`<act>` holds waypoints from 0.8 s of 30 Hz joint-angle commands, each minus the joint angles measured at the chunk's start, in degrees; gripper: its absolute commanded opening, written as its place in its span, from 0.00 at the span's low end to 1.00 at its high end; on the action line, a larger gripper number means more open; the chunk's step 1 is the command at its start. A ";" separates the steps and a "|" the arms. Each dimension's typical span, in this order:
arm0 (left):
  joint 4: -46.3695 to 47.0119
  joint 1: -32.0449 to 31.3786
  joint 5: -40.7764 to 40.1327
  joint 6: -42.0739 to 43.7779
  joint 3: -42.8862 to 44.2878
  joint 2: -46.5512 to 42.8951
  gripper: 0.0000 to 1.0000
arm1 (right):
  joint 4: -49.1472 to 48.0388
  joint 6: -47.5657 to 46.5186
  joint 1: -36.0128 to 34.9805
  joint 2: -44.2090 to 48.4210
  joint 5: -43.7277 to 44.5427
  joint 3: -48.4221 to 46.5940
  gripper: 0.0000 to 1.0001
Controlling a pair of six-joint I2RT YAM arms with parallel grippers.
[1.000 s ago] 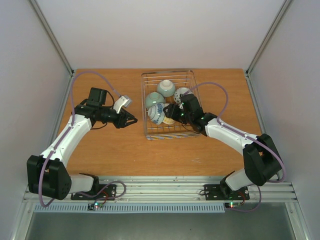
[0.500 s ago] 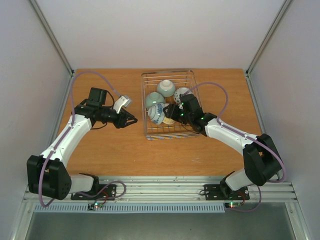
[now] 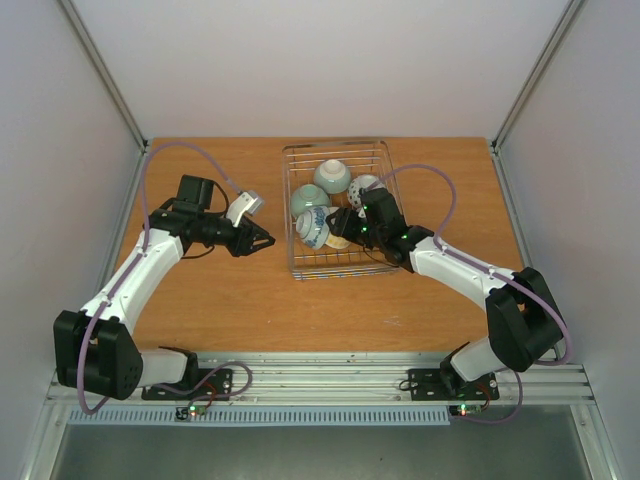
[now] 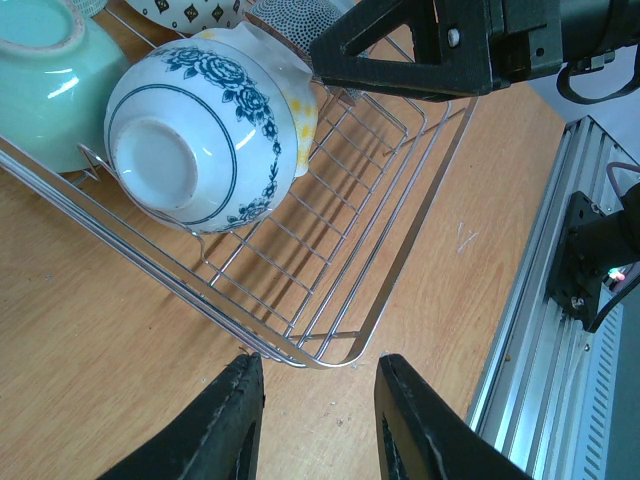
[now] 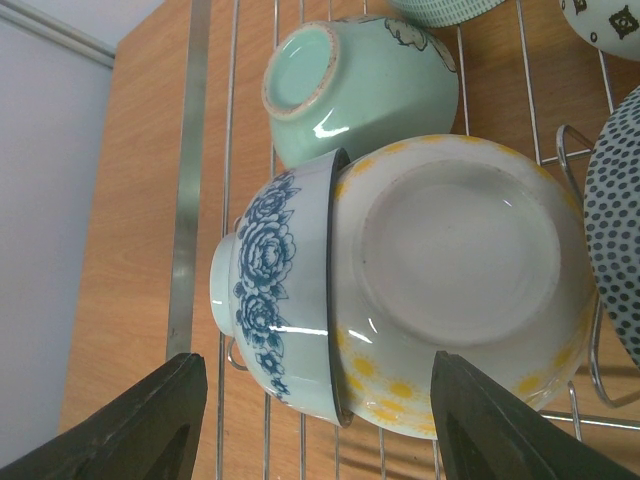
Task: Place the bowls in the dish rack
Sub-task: Place the bowl in the dish rack.
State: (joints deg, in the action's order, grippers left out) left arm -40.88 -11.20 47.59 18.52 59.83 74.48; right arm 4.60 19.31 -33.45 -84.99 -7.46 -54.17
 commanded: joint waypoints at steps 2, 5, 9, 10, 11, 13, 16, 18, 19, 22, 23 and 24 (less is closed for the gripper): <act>0.72 0.48 0.80 0.90 -0.35 -0.21 0.32 | 0.22 -0.33 -0.36 0.21 0.54 -0.67 0.63; 0.72 0.48 0.75 0.88 -0.33 -0.23 0.32 | 0.30 -0.41 -0.43 0.07 0.25 -0.67 0.63; 0.77 0.48 0.81 0.85 -0.38 -0.19 0.32 | 2.32 -1.80 -1.38 -0.78 -0.05 -2.38 0.63; 0.74 0.48 0.81 0.82 -0.34 -0.14 0.32 | 3.79 -2.71 -2.03 -1.28 0.22 -3.50 0.63; 0.72 0.48 0.85 0.88 -0.38 -0.13 0.32 | 5.78 -3.68 -2.89 -1.98 0.99 -5.03 0.63; 0.72 0.52 0.86 0.85 -0.35 -0.12 0.32 | 11.14 -5.80 -4.98 -3.61 4.19 -8.89 0.63; 0.70 0.48 0.77 0.82 -0.27 -0.25 0.32 | 14.77 -7.15 -6.99 -4.58 8.97 -11.95 0.63; 0.67 0.48 0.72 0.89 -0.31 -0.45 0.32 | 15.20 -7.30 -7.34 -4.16 10.74 -12.16 0.63; 0.71 0.49 0.74 0.90 -0.33 -0.51 0.32 | 15.94 -7.49 -7.40 -4.06 11.43 -12.63 0.63; 0.80 0.48 0.82 0.83 -0.34 -0.34 0.32 | 19.17 -8.61 -8.11 -4.38 14.57 -14.36 0.63; 0.85 0.48 0.76 0.85 -0.33 -0.23 0.32 | 19.80 -8.93 -8.37 -4.39 15.58 -14.64 0.63; 0.74 0.48 0.74 0.82 -0.33 -0.15 0.32 | 20.27 -9.10 -8.53 -4.34 16.30 -14.68 0.63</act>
State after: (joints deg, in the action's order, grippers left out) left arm -40.88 -11.20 47.59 18.52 59.83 74.48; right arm 19.68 12.69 -41.21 -89.27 2.35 -66.57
